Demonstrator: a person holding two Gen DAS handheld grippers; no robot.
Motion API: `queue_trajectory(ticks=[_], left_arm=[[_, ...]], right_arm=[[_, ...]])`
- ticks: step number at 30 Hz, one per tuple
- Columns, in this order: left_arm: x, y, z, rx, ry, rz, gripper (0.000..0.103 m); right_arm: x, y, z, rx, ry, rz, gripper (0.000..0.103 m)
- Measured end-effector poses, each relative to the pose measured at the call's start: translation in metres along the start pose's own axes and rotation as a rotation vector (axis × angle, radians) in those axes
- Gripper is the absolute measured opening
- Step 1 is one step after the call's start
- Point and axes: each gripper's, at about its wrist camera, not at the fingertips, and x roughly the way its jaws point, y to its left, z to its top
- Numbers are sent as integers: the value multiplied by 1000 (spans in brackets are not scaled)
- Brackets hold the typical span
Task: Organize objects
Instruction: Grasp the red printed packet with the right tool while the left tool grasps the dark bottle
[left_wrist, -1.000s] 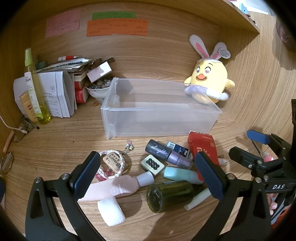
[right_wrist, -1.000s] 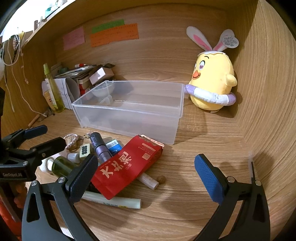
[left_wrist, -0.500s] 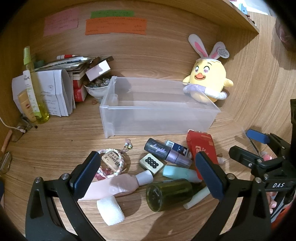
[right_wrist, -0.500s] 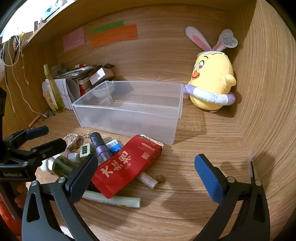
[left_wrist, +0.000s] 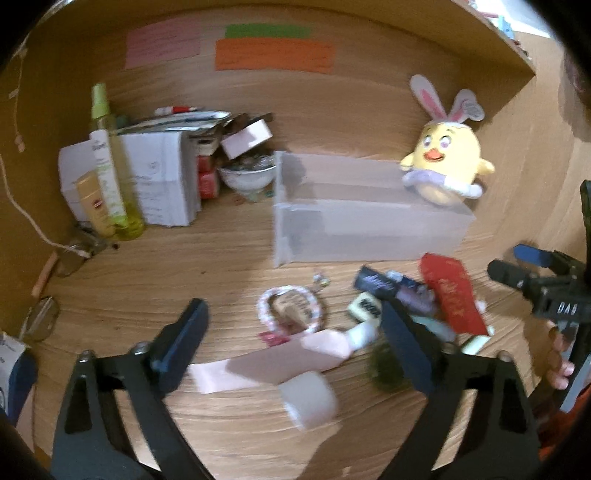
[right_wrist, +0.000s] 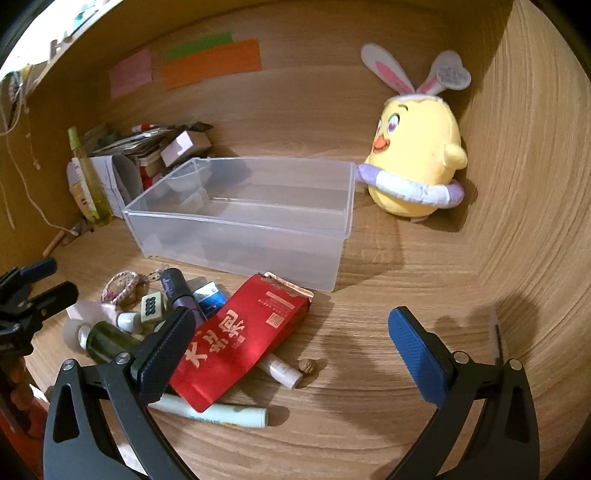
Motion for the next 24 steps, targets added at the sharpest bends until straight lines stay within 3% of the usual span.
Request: queue_trajectory(ticks=[12, 17, 24], left_arm=[[25, 28, -22, -21, 146, -18, 91], [31, 30, -19, -29, 168, -44, 95], [36, 10, -2, 64, 159, -54, 95]], right_arm=[[43, 0, 6, 85, 134, 65, 103], [60, 5, 6, 79, 178, 54, 103], [77, 8, 10, 65, 210, 13, 102]])
